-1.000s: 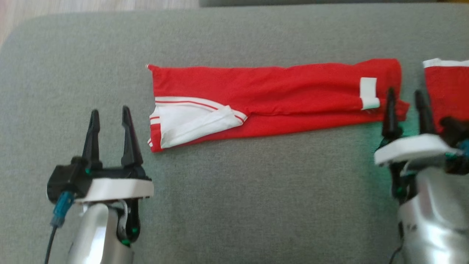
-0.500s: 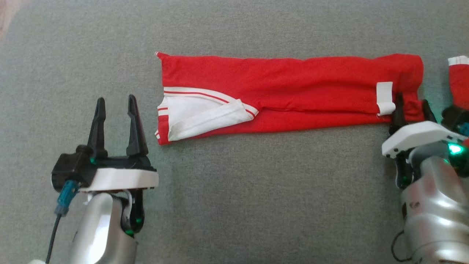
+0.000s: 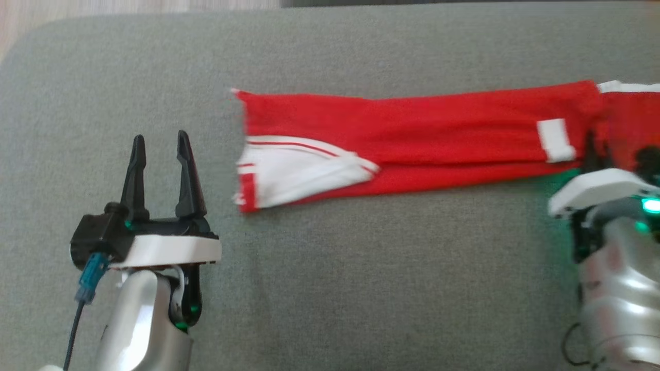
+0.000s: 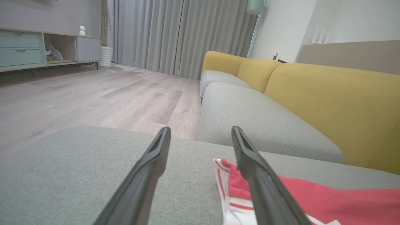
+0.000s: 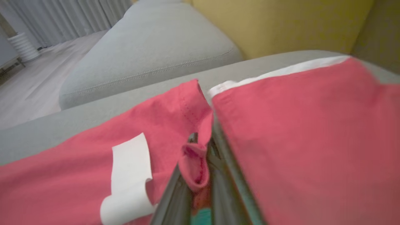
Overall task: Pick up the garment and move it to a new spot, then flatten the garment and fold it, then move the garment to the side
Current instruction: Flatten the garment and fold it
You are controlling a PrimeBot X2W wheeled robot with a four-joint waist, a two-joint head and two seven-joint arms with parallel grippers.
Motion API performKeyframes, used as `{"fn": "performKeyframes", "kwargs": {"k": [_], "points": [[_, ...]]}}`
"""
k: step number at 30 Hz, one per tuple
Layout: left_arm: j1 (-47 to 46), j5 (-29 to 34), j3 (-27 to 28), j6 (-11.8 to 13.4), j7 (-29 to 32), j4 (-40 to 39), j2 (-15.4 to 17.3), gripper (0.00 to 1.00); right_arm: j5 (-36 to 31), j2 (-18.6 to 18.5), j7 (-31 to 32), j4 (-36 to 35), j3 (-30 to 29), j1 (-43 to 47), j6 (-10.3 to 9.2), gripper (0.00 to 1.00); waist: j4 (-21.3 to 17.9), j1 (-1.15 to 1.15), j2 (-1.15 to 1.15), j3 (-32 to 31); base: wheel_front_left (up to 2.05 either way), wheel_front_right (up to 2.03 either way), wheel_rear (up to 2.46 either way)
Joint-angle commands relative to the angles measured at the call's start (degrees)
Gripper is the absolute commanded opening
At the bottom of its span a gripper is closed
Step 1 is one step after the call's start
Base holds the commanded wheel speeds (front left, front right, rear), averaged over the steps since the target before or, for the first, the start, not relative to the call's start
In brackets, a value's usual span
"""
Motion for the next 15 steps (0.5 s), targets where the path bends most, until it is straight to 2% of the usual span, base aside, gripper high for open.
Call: {"fn": "performKeyframes", "kwargs": {"k": [1, 4, 9, 15], "points": [[-0.08, 0.13, 2.15, -0.23, -0.3, -1.67, 0.53, 1.0, -0.79, -1.7, -0.9, -3.27, -0.62, 0.14, -0.05, 0.0, -0.6, 0.0, 0.0, -1.1, 0.0, 0.0, 0.0], [0.57, -0.19, 1.76, -0.26, -0.3, -1.55, 0.52, 1.0, -1.72, -3.15, -0.87, -6.96, -3.79, 0.91, -0.05, 0.0, -0.91, 0.0, 0.0, -2.74, 0.0, 0.0, 0.0], [1.38, -0.42, 1.35, -0.14, -0.3, -1.24, 0.52, 1.0, -0.98, -2.66, 0.38, -10.11, -4.17, 0.81, -0.05, 0.0, -0.91, 0.0, 0.0, -4.45, 0.0, 0.0, 0.0], [2.74, -0.63, 0.92, -0.25, -0.3, -0.84, 0.52, 1.0, 3.58, 0.08, 2.44, -13.89, 2.34, 1.04, -0.05, 0.0, -0.33, 0.0, 0.0, -6.95, 0.0, 0.0, 0.0]]}}
